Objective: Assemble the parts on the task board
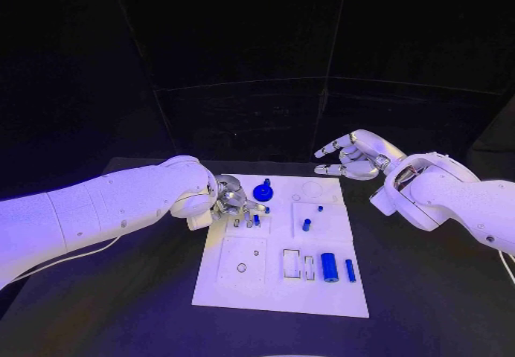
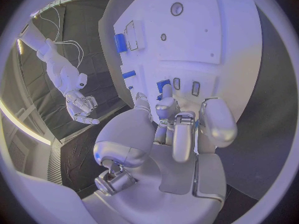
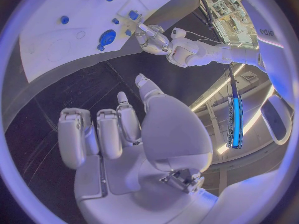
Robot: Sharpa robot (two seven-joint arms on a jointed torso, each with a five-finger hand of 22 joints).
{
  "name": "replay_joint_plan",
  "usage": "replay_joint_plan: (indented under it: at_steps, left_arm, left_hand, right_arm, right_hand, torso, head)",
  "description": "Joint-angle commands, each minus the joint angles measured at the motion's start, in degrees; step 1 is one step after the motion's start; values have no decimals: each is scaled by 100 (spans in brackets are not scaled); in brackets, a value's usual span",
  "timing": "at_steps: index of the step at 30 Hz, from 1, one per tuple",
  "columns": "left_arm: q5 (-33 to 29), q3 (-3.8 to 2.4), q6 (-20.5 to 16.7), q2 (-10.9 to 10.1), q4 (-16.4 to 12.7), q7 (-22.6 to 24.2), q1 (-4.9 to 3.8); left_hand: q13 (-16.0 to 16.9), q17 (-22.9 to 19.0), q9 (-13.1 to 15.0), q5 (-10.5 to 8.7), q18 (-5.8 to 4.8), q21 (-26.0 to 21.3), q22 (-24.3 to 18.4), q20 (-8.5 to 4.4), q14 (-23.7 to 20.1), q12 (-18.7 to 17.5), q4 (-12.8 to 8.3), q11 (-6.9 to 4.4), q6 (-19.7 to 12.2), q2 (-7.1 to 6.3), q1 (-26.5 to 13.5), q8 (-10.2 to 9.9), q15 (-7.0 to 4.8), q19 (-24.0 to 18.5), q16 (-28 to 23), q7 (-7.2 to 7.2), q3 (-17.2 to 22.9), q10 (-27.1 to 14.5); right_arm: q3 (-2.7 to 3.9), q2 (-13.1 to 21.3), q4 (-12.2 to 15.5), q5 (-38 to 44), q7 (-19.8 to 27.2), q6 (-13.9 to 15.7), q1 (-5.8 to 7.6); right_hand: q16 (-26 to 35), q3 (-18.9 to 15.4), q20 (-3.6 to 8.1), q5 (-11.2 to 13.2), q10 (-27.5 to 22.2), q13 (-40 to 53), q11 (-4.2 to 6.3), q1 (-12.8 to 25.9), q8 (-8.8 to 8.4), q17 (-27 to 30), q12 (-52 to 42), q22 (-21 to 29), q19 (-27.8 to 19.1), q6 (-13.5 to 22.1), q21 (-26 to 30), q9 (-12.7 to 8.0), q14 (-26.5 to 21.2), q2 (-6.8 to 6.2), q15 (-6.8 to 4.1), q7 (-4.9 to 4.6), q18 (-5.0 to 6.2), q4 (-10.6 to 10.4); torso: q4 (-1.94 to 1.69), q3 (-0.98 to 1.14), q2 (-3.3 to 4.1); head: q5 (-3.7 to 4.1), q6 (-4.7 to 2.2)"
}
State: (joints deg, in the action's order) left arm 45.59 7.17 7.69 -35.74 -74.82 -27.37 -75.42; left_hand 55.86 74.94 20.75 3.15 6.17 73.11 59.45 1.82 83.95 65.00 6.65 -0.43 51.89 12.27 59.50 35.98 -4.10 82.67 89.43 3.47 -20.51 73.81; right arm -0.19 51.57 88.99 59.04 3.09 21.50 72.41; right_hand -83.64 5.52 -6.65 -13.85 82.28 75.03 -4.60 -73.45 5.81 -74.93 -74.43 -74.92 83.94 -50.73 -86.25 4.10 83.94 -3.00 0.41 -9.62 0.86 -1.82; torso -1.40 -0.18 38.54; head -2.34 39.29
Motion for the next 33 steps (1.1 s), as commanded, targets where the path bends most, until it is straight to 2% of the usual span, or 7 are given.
replay_joint_plan:
  at_steps: [1,3,11,14,21,28,33]
  left_arm:
    - [221,-5,144,67,47,-219,-21]
    - [229,-5,150,110,79,-257,-27]
    - [347,-6,233,229,159,-476,-39]
    - [433,-6,282,285,218,-496,-44]
    - [737,-7,348,388,342,-511,-54]
    - [807,-7,416,464,408,-529,-59]
    - [819,-8,457,522,427,-522,-61]
  left_hand:
    - [21,1457,81,-25,-93,59,46,-41,594,52,87,-45,-100,-4,81,144,-55,6,34,-9,-27,0]
    - [21,1457,81,-25,-93,59,46,-41,594,52,87,-45,-100,-4,81,144,-55,6,34,-9,-27,0]
    - [23,1460,135,-24,-98,82,81,-44,594,72,121,-47,-165,-42,129,236,-58,6,36,-10,-55,-10]
    - [-30,1440,162,-21,-93,68,56,-43,590,42,117,-45,-204,-45,188,284,-56,-8,26,-9,-46,-47]
    - [-45,1439,183,-18,-92,68,58,-42,589,36,107,-45,-225,-49,239,322,-55,-13,26,-9,-35,-60]
    - [-30,1448,194,-18,-98,87,93,-41,591,50,107,-47,-228,-49,255,344,-55,-6,30,-11,-32,-54]
    - [-24,1452,207,-19,-100,95,109,-42,592,59,110,-49,-227,-47,267,369,-57,-4,32,-15,-29,-49]
  right_arm:
    - [3,-19,-10,-10,-56,-72,13]
    - [3,-31,-21,-7,-68,-84,13]
    - [3,-28,-43,-3,-114,-111,13]
    - [3,-30,-52,-2,-127,-121,13]
    - [3,-49,-72,-2,-148,-143,13]
    - [3,-69,-92,-2,-161,-158,13]
    - [3,-96,-115,-2,-167,-174,12]
  right_hand:
    - [20,-35,-2,-23,-42,318,17,-21,26,-148,28,-770,5,-34,19,3,296,58,-20,5,111,-4]
    - [21,-35,-2,-24,-41,318,17,-21,26,-147,27,-769,4,-34,20,3,296,58,-20,5,112,-4]
    - [38,-53,2,-38,-42,312,19,-12,30,-121,33,-747,-13,-35,33,1,290,66,-23,8,117,-17]
    - [47,-57,3,-41,-48,300,20,-9,31,-106,48,-737,-21,-35,40,0,287,70,-24,8,120,-21]
    - [56,-58,4,-42,-52,293,21,-10,32,-89,57,-725,-31,-36,46,0,283,71,-25,9,123,-22]
    - [56,-58,4,-42,-52,293,21,-10,32,-89,57,-725,-31,-36,46,0,283,71,-25,9,123,-22]
    - [60,-61,5,-43,-53,291,22,-12,33,-83,60,-714,-39,-37,53,0,282,72,-26,10,126,-21]
  torso:
    - [-23,-8,6]
    - [-17,-7,10]
    - [-9,-22,15]
    - [-4,-19,13]
    - [-10,-20,19]
    - [-6,-28,21]
    - [-20,-28,22]
  head:
    - [-5,24]
    - [-6,29]
    - [-9,49]
    - [-10,64]
    - [-12,79]
    - [-19,99]
    - [-7,105]
